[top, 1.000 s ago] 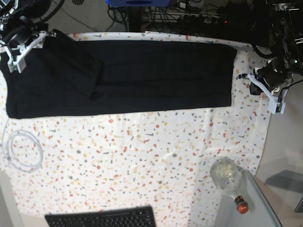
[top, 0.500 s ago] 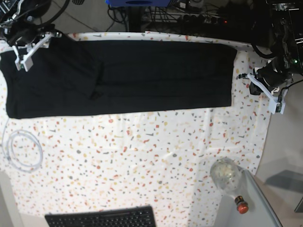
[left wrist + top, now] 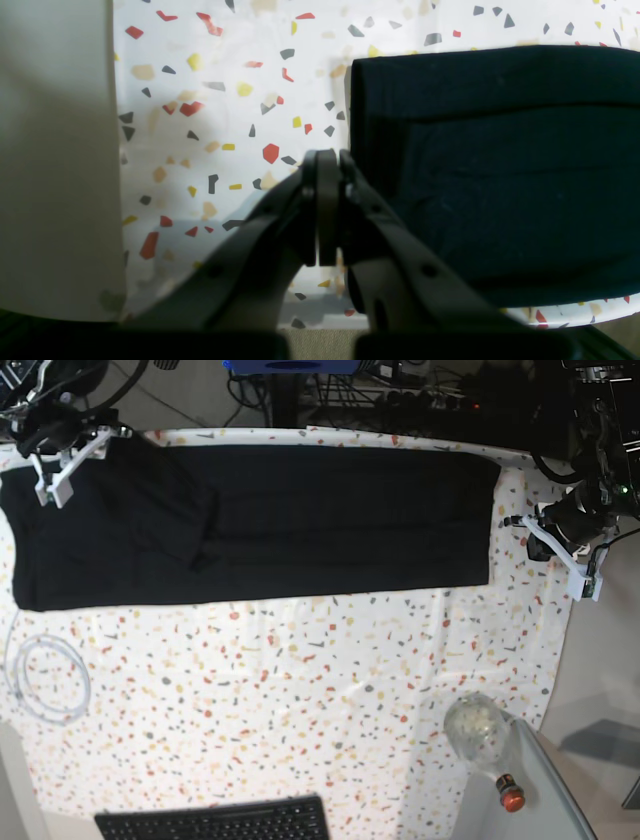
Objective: Layout the t-shirt on the table in an organized manner, then fold the t-shirt properly
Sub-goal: 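Press the strip end flat with the right gripper and release, then grasp the strip end near the left gripper with the left gripper, then fold the strip end with the left gripper toward the right gripper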
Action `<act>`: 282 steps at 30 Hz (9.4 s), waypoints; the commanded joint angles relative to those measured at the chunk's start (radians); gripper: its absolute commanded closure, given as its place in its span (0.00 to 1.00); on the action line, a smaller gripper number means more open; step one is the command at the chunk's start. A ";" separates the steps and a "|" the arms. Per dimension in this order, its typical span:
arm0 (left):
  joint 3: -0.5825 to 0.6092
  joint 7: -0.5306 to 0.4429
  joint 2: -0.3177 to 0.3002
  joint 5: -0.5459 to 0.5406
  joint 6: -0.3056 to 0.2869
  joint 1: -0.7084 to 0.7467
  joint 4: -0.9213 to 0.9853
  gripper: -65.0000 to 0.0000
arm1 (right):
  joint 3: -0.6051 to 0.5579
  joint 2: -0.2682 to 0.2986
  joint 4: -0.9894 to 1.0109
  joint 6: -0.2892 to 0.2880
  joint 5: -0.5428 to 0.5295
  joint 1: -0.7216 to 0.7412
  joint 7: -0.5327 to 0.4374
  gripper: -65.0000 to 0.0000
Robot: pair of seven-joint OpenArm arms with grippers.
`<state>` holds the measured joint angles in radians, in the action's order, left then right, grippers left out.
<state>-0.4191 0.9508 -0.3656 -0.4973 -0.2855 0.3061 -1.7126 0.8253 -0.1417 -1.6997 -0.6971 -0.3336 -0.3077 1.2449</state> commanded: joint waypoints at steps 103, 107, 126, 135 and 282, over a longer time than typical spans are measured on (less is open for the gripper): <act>-0.205 -0.175 0.030 -0.283 -0.321 0.044 0.217 0.00 | -0.234 0.224 -0.073 -0.001 -0.008 0.140 -0.413 1.00; -0.188 -0.178 0.046 -0.283 -0.413 -0.002 0.332 0.00 | -0.235 0.222 -0.072 -0.001 -0.008 0.140 -0.413 1.00; -0.131 -0.178 0.170 -0.080 -0.413 -0.106 0.472 0.14 | -0.234 0.224 -0.050 -0.001 -0.008 0.132 -0.413 1.00; -0.142 -0.178 0.170 -0.079 -0.413 -0.120 0.510 1.00 | -0.229 0.224 -0.050 -0.001 -0.008 0.132 -0.413 1.00; 0.994 -0.276 0.297 -0.214 0.148 -0.489 0.336 1.00 | -0.228 0.230 -0.003 -0.001 -0.005 0.140 -0.409 1.00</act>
<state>0.5743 0.6853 -0.0711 -0.6975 -0.1265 -0.1802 -1.3663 0.5922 0.0757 -1.6878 -0.6975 -0.3218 -0.1768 0.8562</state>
